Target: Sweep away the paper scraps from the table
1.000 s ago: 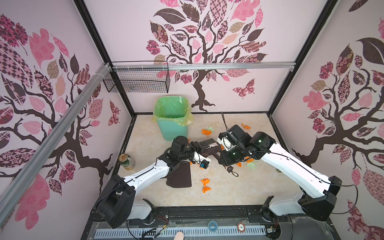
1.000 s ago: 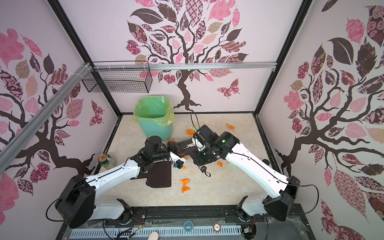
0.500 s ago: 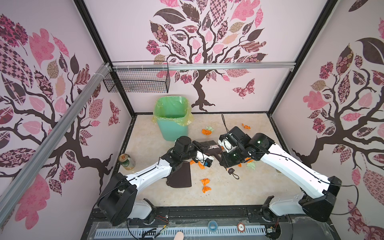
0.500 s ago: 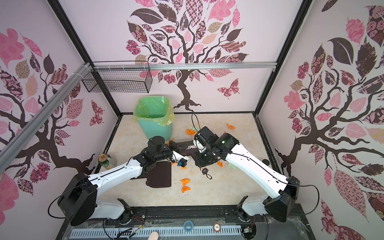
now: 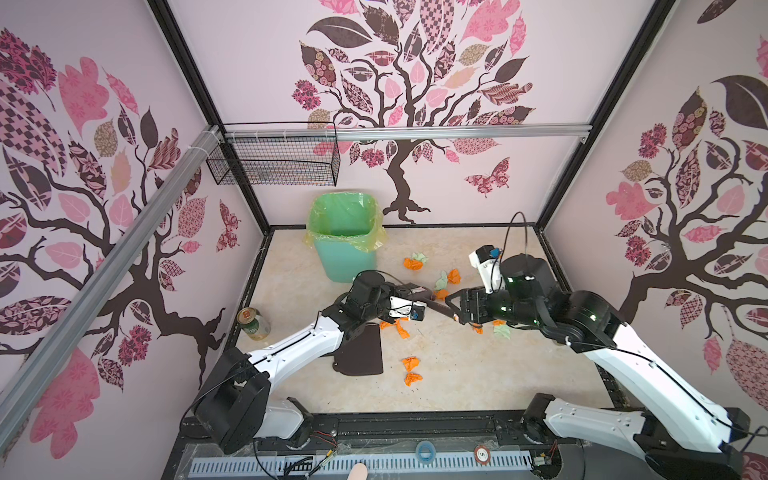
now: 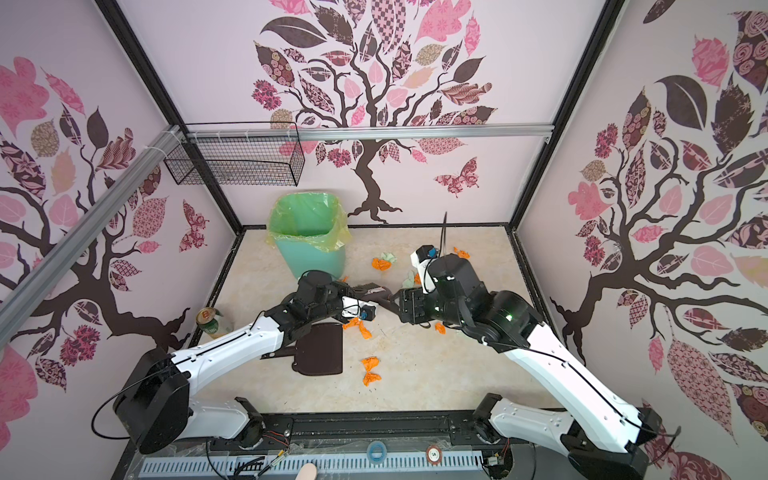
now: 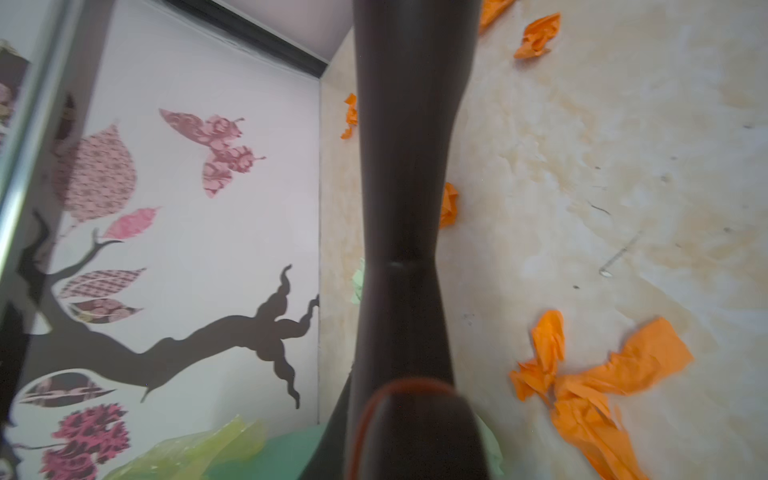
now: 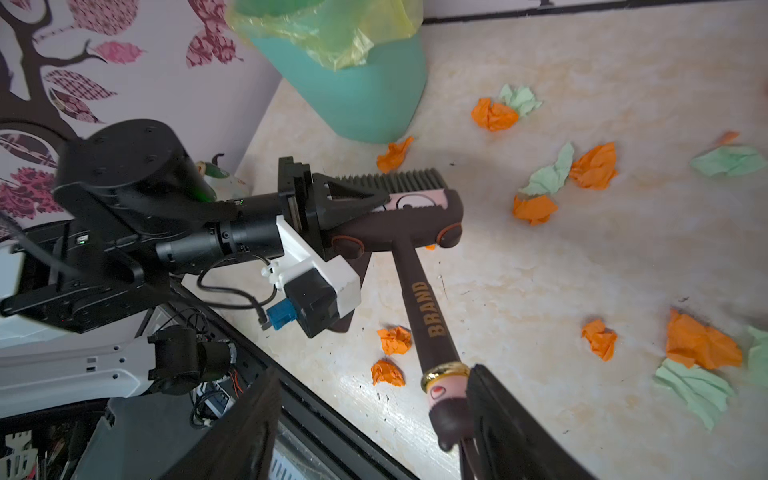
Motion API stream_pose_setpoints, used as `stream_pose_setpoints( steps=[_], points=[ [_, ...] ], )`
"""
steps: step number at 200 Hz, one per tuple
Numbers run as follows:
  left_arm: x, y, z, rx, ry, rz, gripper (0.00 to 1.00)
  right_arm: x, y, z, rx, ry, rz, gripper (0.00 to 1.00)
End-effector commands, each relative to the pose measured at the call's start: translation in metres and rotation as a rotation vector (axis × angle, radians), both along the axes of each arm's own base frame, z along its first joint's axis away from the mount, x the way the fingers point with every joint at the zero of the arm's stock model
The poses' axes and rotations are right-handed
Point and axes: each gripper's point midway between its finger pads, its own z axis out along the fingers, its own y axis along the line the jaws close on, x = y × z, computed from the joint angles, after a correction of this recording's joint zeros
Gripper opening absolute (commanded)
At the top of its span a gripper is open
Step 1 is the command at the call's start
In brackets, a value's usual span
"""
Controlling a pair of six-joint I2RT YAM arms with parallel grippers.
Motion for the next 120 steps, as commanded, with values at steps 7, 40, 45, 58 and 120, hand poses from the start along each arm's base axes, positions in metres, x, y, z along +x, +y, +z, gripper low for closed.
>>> stream_pose_setpoints(
  steps=[7, 40, 45, 58, 120],
  points=[
    [-0.038, 0.018, 0.026, 0.041, 0.272, -0.082, 0.0, 0.001, -0.025, 0.019, -0.145, -0.234, 0.041, 0.72],
    [-0.067, 0.021, 0.036, 0.077, 0.352, -0.203, 0.0, 0.001, -0.025, 0.0, -0.317, -0.327, 0.164, 0.75],
    [-0.071, 0.022, 0.039, 0.084, 0.364, -0.22, 0.0, 0.002, -0.024, -0.002, -0.328, -0.343, 0.18, 0.75],
    [-0.078, 0.023, 0.042, 0.101, 0.408, -0.244, 0.0, 0.002, -0.02, 0.0, -0.327, -0.409, 0.213, 0.77],
    [-0.088, 0.033, 0.026, 0.211, 0.499, -0.266, 0.0, -0.014, 0.01, 0.005, -0.225, -0.424, 0.382, 0.79]
  ],
)
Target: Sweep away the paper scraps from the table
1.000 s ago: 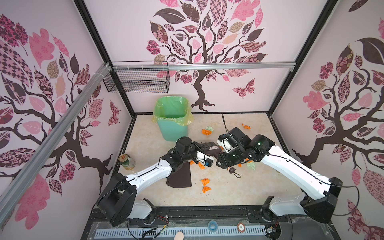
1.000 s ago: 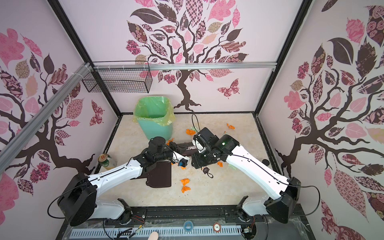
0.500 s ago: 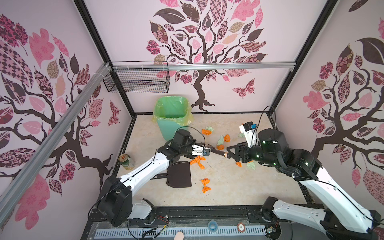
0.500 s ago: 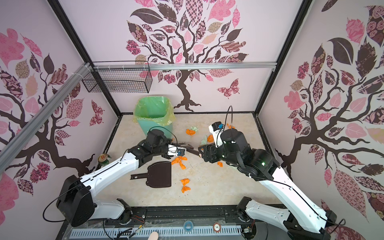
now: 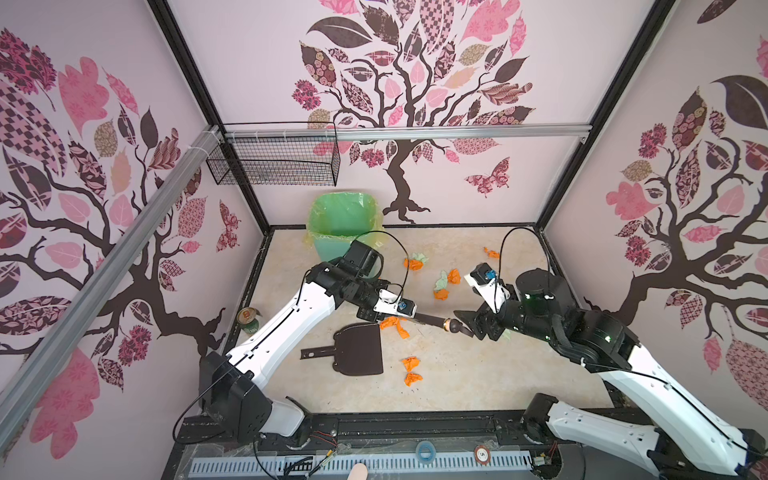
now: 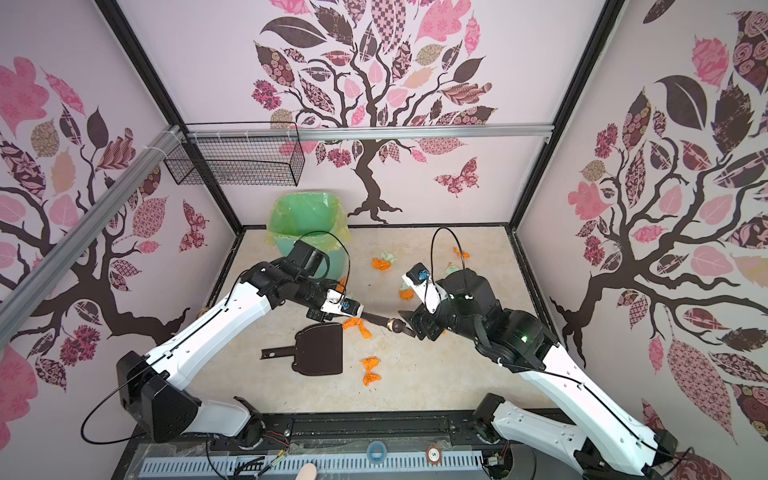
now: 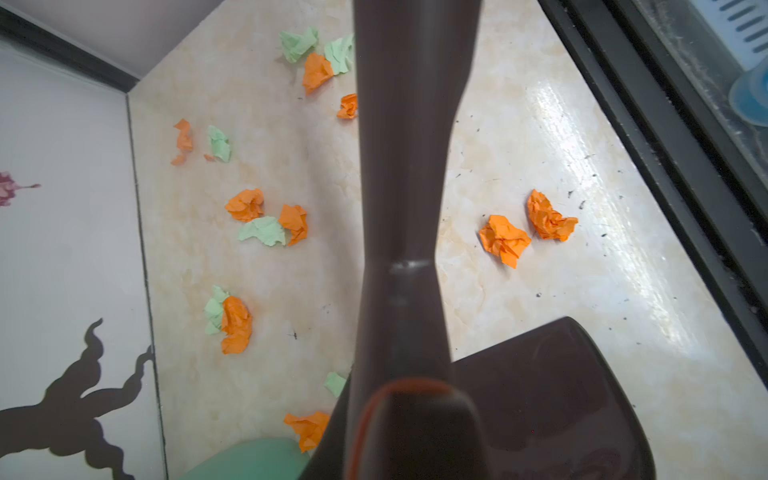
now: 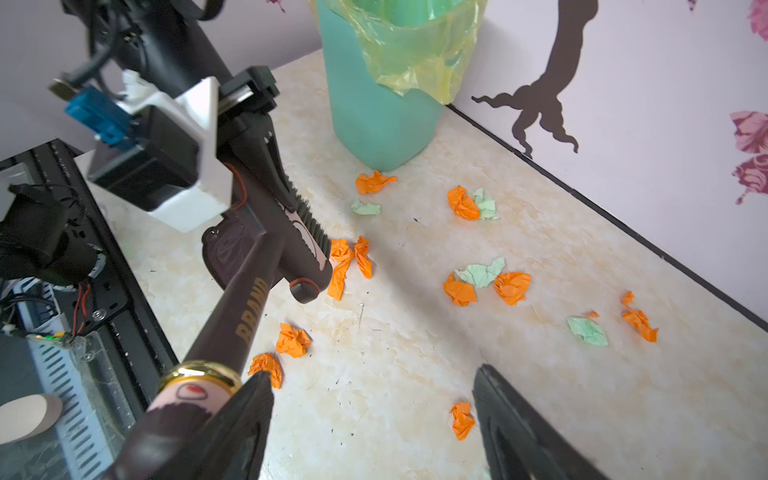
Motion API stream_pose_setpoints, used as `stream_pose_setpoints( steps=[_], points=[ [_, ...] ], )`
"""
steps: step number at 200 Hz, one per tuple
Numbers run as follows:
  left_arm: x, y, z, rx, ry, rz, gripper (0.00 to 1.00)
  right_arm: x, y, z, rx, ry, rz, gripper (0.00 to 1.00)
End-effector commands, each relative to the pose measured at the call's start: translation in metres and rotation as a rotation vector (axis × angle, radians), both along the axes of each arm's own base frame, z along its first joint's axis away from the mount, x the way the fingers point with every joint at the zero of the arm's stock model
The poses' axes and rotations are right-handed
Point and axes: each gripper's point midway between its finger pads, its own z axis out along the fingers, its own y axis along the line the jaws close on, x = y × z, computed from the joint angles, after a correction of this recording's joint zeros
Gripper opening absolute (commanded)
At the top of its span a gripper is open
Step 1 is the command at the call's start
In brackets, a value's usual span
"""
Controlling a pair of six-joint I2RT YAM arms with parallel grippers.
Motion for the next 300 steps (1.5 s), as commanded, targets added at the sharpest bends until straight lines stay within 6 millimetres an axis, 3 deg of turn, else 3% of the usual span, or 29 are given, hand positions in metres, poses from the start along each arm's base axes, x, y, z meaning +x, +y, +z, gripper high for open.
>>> stream_pose_setpoints(
  steps=[1, 29, 44, 82, 140, 171, 194, 264, 300],
  points=[
    [-0.015, 0.004, 0.0, 0.029, 0.058, -0.048, 0.0, -0.004, 0.012, 0.019, 0.06, -0.037, 0.068, 0.79],
    [-0.019, 0.007, -0.013, 0.049, 0.077, -0.045, 0.0, -0.015, 0.02, 0.041, 0.168, -0.038, 0.119, 0.8],
    [-0.017, 0.007, -0.014, 0.041, 0.068, -0.04, 0.0, -0.025, 0.029, 0.039, 0.178, 0.022, 0.183, 0.79],
    [-0.015, 0.002, -0.008, 0.044, 0.102, -0.034, 0.0, -0.036, 0.039, 0.001, 0.11, 0.17, 0.25, 0.77],
    [-0.01, -0.003, -0.001, 0.032, 0.139, -0.015, 0.0, -0.047, 0.059, -0.039, 0.044, 0.238, 0.283, 0.76],
    [-0.014, -0.003, 0.002, 0.038, 0.182, -0.022, 0.0, -0.047, 0.066, -0.052, 0.025, 0.235, 0.294, 0.63],
    [-0.018, -0.003, 0.007, 0.033, 0.209, -0.032, 0.0, -0.044, 0.065, -0.052, 0.013, 0.206, 0.292, 0.54],
    [-0.024, -0.002, 0.006, 0.045, 0.241, -0.043, 0.0, -0.041, 0.07, -0.043, 0.009, 0.155, 0.327, 0.47],
    [-0.026, 0.001, -0.008, 0.101, 0.213, -0.059, 0.0, -0.04, 0.069, -0.031, 0.012, 0.115, 0.333, 0.64]
  ],
)
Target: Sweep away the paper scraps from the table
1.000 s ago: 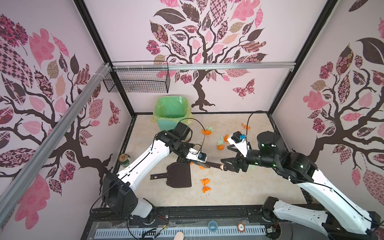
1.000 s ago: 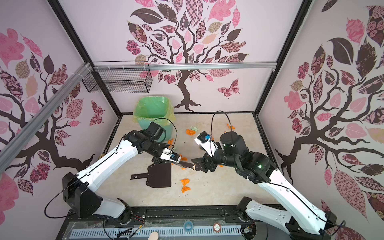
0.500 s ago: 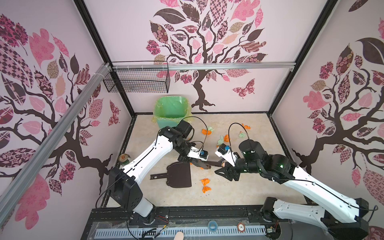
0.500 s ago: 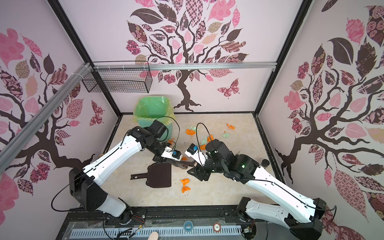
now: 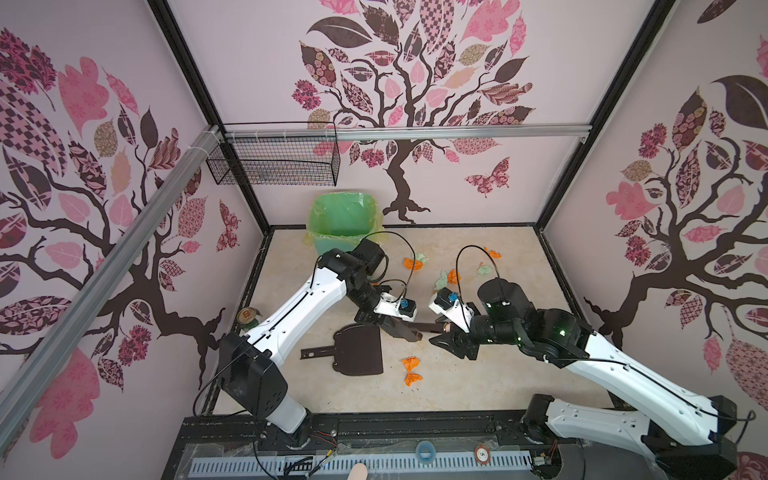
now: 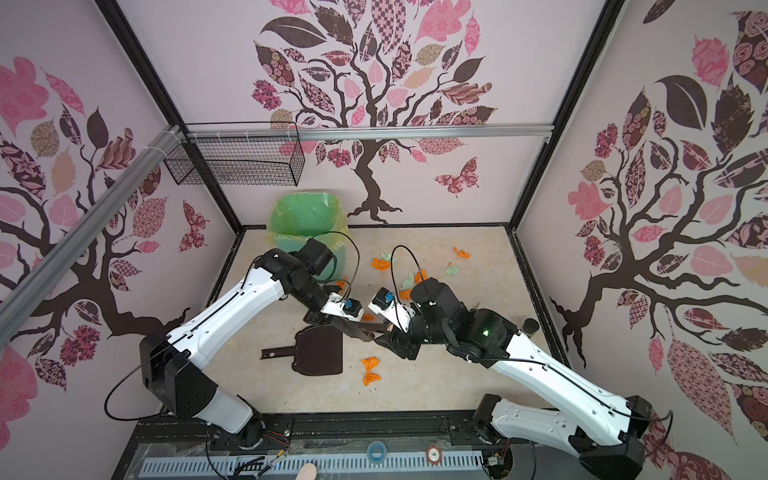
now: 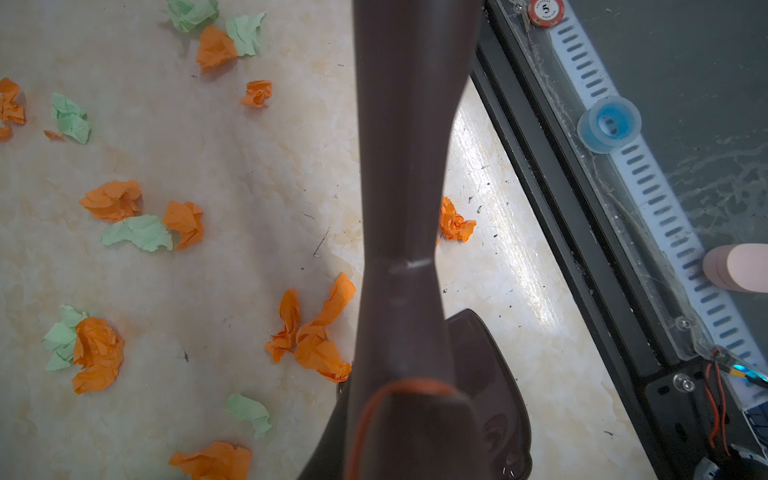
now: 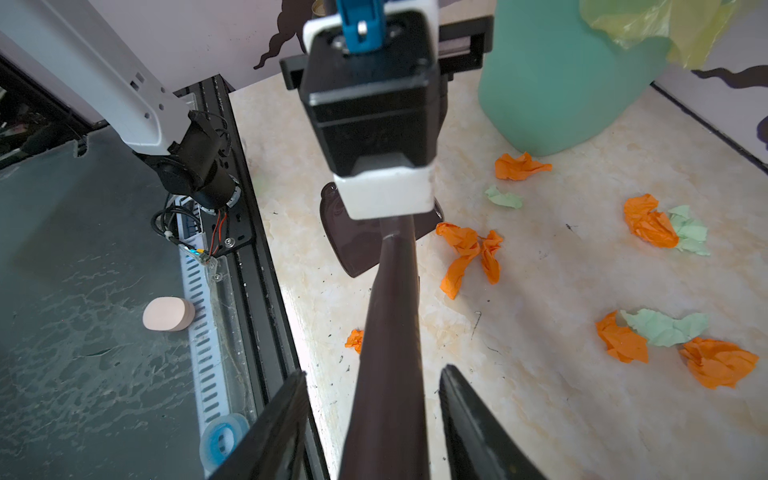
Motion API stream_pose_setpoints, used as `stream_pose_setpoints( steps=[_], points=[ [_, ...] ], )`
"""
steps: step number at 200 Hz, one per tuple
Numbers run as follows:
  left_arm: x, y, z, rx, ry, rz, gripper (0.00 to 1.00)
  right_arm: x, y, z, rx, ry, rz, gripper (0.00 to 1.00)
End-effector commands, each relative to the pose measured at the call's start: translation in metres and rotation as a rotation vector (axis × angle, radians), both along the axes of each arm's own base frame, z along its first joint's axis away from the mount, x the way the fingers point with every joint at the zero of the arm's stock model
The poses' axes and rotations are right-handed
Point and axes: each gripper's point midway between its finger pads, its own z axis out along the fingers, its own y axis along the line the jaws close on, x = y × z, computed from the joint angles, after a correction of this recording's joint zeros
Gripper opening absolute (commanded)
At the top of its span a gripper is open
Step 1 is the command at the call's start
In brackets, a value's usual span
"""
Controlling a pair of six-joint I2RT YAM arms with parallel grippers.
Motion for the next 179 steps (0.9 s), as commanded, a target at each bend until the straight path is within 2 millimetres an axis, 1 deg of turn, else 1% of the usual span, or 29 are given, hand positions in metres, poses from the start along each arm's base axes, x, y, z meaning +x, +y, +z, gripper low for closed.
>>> stream_pose_setpoints(
  steps=[1, 22, 61, 109, 131, 148, 168, 179],
  points=[
    [-0.003, -0.004, 0.0, -0.001, -0.014, -0.03, 0.0, 0.003, 0.005, 0.021, 0.031, -0.051, 0.016, 0.64],
    [-0.001, -0.004, -0.002, 0.006, -0.029, -0.03, 0.0, 0.003, 0.005, 0.019, 0.002, -0.042, 0.025, 0.65],
    [0.002, -0.008, 0.003, 0.001, -0.041, -0.03, 0.0, 0.001, 0.008, 0.002, -0.037, 0.007, 0.046, 0.55],
    [0.001, -0.013, 0.006, -0.001, -0.05, -0.037, 0.0, 0.003, 0.012, 0.001, -0.053, 0.009, 0.058, 0.45],
    [0.001, -0.015, 0.011, -0.011, -0.036, -0.033, 0.0, 0.004, 0.013, -0.006, -0.079, 0.022, 0.057, 0.37],
    [0.0, -0.017, 0.014, -0.016, -0.023, -0.032, 0.0, 0.005, 0.013, -0.008, -0.085, 0.025, 0.055, 0.27],
    [-0.001, -0.017, 0.014, -0.02, -0.012, -0.03, 0.0, 0.008, 0.012, -0.003, -0.06, 0.004, 0.033, 0.2],
    [-0.002, -0.017, 0.014, -0.02, -0.007, -0.027, 0.0, 0.009, 0.012, 0.006, -0.027, -0.018, 0.022, 0.16]
  ],
)
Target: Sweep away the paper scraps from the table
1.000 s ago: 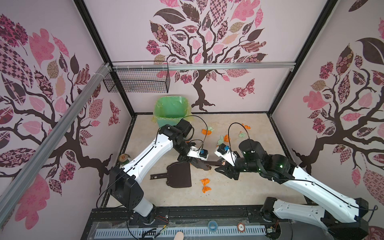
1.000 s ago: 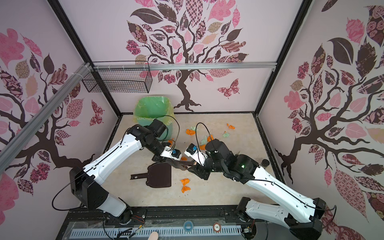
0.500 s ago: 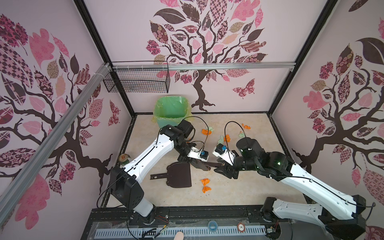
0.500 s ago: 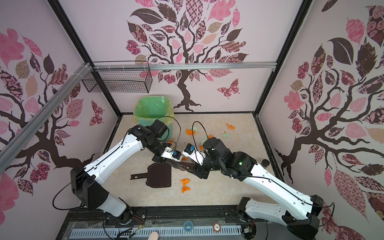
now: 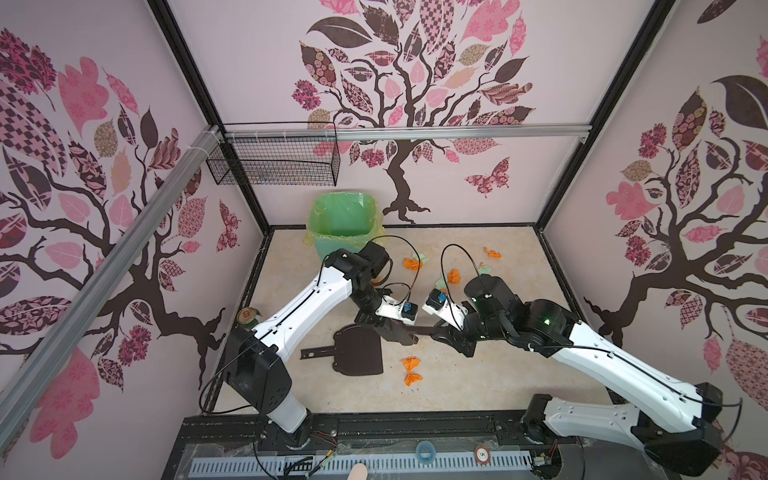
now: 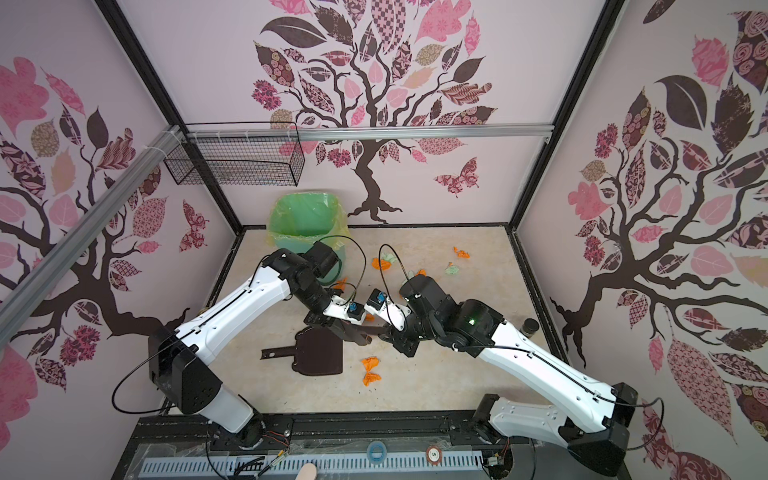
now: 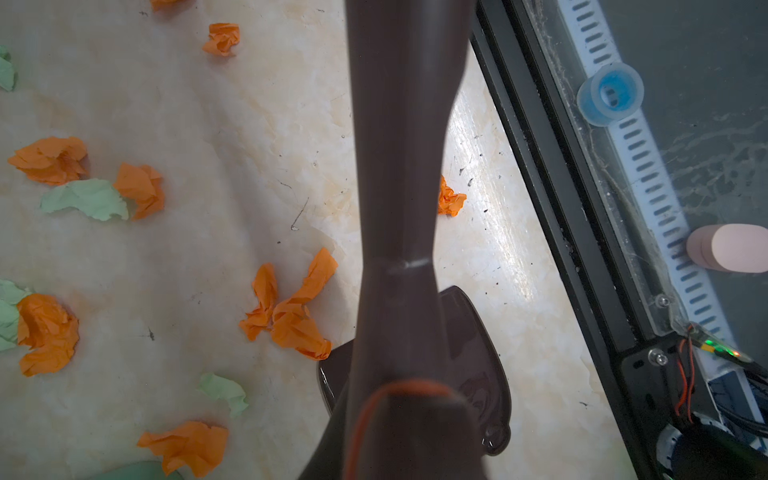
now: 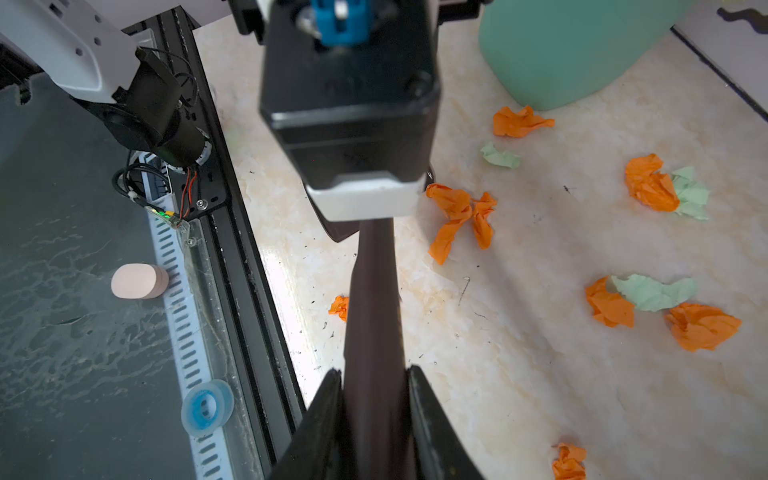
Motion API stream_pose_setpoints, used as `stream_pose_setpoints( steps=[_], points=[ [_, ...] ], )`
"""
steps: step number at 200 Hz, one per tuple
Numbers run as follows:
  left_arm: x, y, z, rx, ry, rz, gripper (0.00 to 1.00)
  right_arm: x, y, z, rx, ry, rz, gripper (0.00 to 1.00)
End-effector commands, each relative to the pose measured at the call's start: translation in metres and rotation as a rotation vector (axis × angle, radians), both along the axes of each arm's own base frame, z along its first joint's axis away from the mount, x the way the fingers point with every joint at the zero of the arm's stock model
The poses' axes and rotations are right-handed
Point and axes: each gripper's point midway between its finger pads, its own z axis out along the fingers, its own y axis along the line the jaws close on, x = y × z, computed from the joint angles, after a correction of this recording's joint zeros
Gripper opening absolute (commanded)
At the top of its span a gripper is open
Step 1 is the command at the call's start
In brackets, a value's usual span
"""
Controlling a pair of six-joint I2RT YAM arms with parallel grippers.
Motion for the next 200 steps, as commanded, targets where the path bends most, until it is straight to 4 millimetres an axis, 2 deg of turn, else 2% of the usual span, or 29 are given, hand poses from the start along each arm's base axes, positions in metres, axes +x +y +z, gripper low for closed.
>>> stream_pose_setpoints(
  steps=[1, 26, 56, 71, 95, 105, 124, 131, 155, 160, 164, 170, 175, 200],
  points=[
    [-0.001, -0.023, 0.028, -0.123, -0.032, -0.048, 0.0, 0.0, 0.014, 0.03, 0.115, -0.053, 0.027, 0.16],
    [-0.001, -0.023, 0.024, -0.119, -0.019, -0.039, 0.0, -0.002, 0.012, 0.049, 0.187, -0.087, 0.015, 0.08],
    [0.003, -0.024, 0.02, -0.117, -0.033, -0.019, 0.0, -0.009, 0.012, 0.058, 0.224, -0.067, 0.03, 0.06],
    [0.009, -0.024, 0.022, -0.126, -0.051, 0.004, 0.21, -0.01, 0.01, 0.059, 0.229, -0.059, 0.018, 0.05],
    [0.027, -0.024, 0.042, -0.199, -0.101, 0.074, 0.38, -0.009, 0.002, 0.054, 0.208, -0.052, -0.021, 0.0],
    [0.036, -0.023, 0.051, -0.226, -0.135, 0.102, 0.6, -0.009, -0.002, 0.051, 0.202, -0.049, -0.036, 0.0],
    [0.048, -0.02, 0.064, -0.24, -0.221, 0.127, 0.63, -0.011, -0.006, 0.043, 0.187, -0.032, -0.054, 0.0],
    [0.05, -0.018, 0.07, -0.246, -0.246, 0.134, 0.71, -0.011, -0.008, 0.04, 0.182, -0.025, -0.061, 0.0],
    [0.062, -0.009, 0.092, -0.275, -0.331, 0.184, 0.73, -0.008, -0.013, 0.035, 0.17, -0.024, -0.098, 0.0],
    [0.066, -0.004, 0.099, -0.291, -0.346, 0.207, 0.81, -0.007, -0.016, 0.034, 0.166, -0.029, -0.111, 0.0],
    [0.068, -0.002, 0.104, -0.306, -0.349, 0.227, 0.83, -0.006, -0.017, 0.034, 0.162, -0.03, -0.122, 0.0],
    [0.072, 0.005, 0.115, -0.337, -0.358, 0.261, 0.84, -0.004, -0.02, 0.033, 0.157, -0.035, -0.142, 0.0],
    [0.076, 0.011, 0.125, -0.367, -0.365, 0.293, 0.91, -0.002, -0.023, 0.033, 0.154, -0.038, -0.161, 0.0],
    [0.088, 0.052, 0.16, -0.478, -0.377, 0.468, 0.95, 0.01, -0.04, 0.036, 0.136, -0.067, -0.277, 0.0]
  ],
)
